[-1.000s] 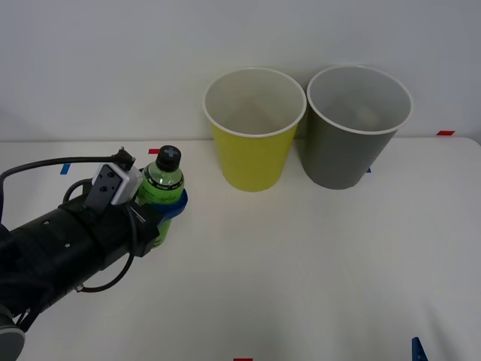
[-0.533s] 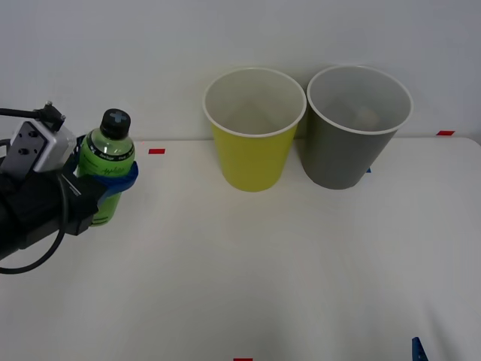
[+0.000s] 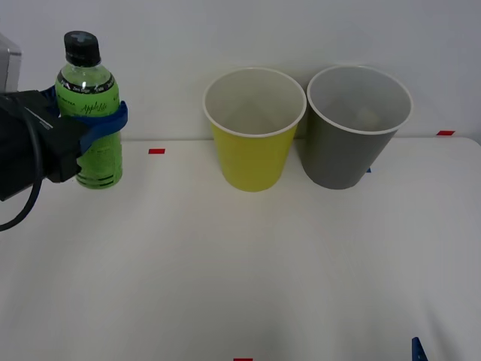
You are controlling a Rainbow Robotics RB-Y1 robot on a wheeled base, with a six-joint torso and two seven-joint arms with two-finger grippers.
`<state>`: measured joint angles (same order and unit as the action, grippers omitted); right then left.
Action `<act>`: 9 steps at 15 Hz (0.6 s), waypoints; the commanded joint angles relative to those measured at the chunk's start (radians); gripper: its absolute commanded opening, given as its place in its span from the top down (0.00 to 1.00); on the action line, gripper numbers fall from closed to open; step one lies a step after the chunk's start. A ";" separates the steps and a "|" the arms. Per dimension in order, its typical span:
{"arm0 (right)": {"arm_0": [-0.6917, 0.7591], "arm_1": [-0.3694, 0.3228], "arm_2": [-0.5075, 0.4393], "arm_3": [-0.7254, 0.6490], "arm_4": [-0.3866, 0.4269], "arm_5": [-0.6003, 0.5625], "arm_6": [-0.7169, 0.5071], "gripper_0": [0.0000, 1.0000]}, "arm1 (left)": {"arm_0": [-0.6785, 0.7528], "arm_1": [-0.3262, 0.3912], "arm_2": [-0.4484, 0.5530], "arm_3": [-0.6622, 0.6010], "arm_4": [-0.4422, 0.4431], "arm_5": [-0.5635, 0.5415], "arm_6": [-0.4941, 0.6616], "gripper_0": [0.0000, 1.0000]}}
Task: Put cans in the gray bin and PET bottles in the light green bin.
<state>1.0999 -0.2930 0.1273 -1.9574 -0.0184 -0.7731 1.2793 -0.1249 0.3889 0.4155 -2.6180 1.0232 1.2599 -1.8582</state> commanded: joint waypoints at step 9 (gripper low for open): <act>0.000 0.000 0.000 0.000 0.000 0.000 0.000 0.00 | -0.391 0.025 -0.141 0.234 -0.152 -0.022 0.202 1.00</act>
<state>1.0999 -0.2930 0.1273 -1.9574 -0.0184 -0.7731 1.2793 -0.4914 0.4135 0.2976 -2.3964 0.8998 1.2411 -1.6629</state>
